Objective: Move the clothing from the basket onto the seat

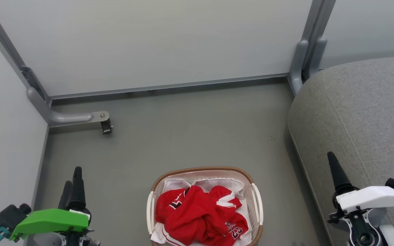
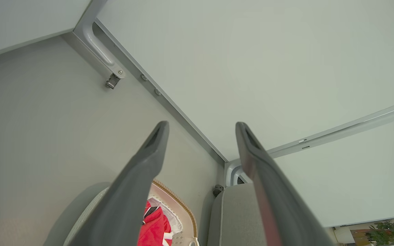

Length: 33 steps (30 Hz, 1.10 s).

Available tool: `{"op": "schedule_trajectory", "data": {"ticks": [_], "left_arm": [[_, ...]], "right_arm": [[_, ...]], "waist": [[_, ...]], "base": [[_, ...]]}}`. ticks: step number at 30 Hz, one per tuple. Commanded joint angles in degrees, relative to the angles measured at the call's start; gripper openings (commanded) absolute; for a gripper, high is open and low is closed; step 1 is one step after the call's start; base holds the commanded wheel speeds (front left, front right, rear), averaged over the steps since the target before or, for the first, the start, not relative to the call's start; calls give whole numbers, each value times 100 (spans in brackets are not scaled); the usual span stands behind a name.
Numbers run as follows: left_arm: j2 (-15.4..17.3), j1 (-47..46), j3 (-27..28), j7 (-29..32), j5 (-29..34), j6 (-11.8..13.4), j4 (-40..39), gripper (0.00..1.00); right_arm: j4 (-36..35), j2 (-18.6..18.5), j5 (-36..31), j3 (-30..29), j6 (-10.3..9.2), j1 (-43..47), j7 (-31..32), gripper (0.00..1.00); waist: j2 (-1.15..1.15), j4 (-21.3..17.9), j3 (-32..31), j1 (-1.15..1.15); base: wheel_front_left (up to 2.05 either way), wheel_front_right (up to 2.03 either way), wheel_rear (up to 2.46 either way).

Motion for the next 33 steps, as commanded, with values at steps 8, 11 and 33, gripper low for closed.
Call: {"op": "schedule_trajectory", "data": {"ticks": [8,11,33], "left_arm": [[116,-169,-113,-191,822,39,96,100],[136,-183,-158,-253,1094,51,139,100],[323,-87,-606,-637,2790,417,219,100]], "right_arm": [[37,-113,-668,130,1,-156,-194,100],[93,-160,-899,204,1,-181,-256,100],[409,-195,-2692,406,2,-254,-642,100]], "waist": [[0,19,7,0],[0,30,12,0],[0,59,40,0]], "base": [[0,0,0],[0,0,0],[0,0,0]]}}
